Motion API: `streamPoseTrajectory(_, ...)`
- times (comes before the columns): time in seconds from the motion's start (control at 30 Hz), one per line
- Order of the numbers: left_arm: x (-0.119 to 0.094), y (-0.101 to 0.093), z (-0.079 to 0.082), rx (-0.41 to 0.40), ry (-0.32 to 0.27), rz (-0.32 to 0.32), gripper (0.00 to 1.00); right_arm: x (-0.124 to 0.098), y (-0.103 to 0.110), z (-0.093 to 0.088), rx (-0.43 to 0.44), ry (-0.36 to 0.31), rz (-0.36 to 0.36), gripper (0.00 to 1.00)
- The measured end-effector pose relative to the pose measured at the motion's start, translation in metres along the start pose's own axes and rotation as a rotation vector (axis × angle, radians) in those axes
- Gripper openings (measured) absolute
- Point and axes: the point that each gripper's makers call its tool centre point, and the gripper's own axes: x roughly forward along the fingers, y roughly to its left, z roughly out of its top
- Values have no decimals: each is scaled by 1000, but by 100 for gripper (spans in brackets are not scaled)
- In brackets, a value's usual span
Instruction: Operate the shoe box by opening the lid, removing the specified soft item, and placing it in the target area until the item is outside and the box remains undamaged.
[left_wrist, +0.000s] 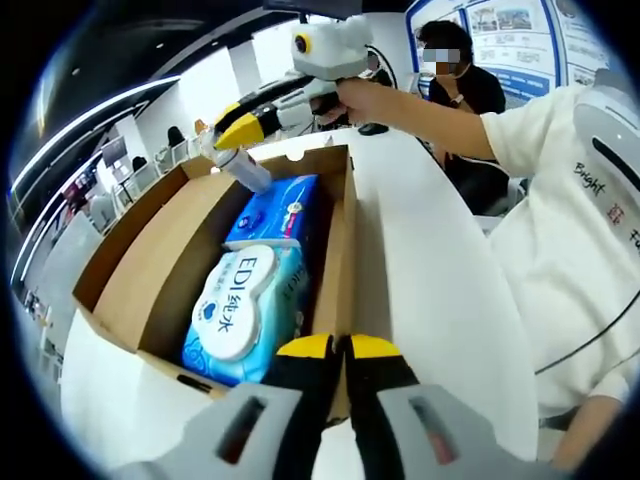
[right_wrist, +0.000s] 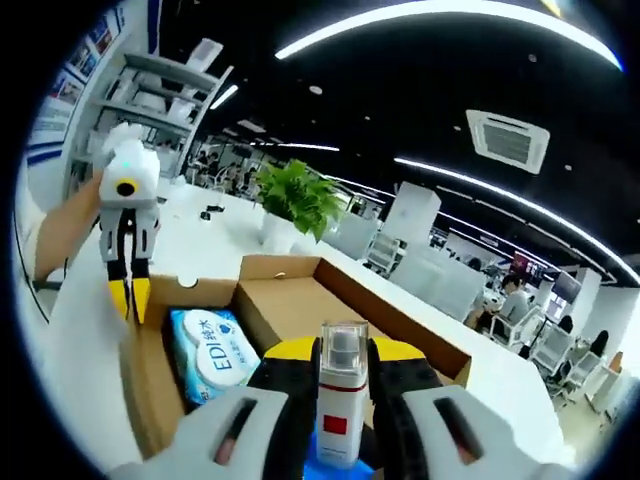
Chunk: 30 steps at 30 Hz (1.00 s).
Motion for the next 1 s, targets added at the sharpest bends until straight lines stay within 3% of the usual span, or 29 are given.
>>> streamPoseTrajectory(0.27, 0, 0, 0, -1, 2, 1, 5, -25, -13, -12, 36, 7, -51, 18)
streamPoseTrajectory(0.3, 0, 0, 0, -2, 2, 3, 5, -30, -18, -11, 93, -15, -71, 18)
streamPoseTrajectory(0.5, 0, 0, -1, 0, 4, 3, 5, -48, -31, -21, 190, -30, -111, 18)
streamPoseTrajectory(0.7, 0, 0, -1, 0, 11, 2, 5, -42, -29, -18, 173, -28, -116, 19)
streamPoseTrajectory(0.9, 0, 0, -1, 4, 7, 2, 5, -37, -30, -16, 132, 0, -168, 19)
streamPoseTrajectory(1.0, 0, 0, -1, 5, 8, 2, 5, -36, -35, -15, 124, -6, -200, 28)
